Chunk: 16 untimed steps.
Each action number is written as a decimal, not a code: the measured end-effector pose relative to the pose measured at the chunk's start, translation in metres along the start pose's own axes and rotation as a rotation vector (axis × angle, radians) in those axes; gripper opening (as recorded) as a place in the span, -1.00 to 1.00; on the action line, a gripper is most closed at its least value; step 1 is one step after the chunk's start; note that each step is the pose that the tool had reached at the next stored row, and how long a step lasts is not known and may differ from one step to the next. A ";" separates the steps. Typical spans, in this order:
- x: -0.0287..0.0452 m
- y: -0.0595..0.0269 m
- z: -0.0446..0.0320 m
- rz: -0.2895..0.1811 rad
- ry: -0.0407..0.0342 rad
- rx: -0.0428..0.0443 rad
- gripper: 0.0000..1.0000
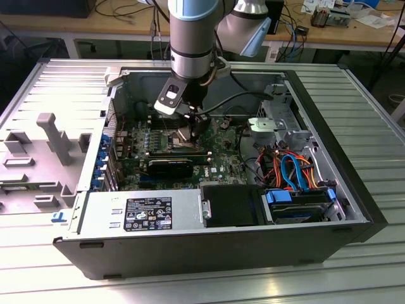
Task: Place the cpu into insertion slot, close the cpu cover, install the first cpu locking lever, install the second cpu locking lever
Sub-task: 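Place the cpu into insertion slot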
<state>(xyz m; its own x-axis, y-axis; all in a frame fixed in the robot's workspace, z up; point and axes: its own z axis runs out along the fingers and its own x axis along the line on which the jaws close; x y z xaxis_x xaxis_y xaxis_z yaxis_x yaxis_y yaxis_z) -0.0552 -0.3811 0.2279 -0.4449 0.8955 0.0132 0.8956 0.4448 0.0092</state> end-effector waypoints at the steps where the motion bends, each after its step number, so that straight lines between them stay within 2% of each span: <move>1: 0.0001 0.0000 0.0003 0.013 -0.0001 -0.0002 0.08; 10: 0.0016 0.0008 0.0028 0.095 -0.0008 -0.0014 0.08; 16: 0.0016 0.0008 0.0055 0.177 -0.0016 -0.0024 0.08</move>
<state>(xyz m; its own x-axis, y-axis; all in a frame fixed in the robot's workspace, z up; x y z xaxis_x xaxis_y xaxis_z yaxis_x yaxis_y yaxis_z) -0.0552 -0.3792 0.2224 -0.2806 0.9597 0.0132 0.9598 0.2805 0.0093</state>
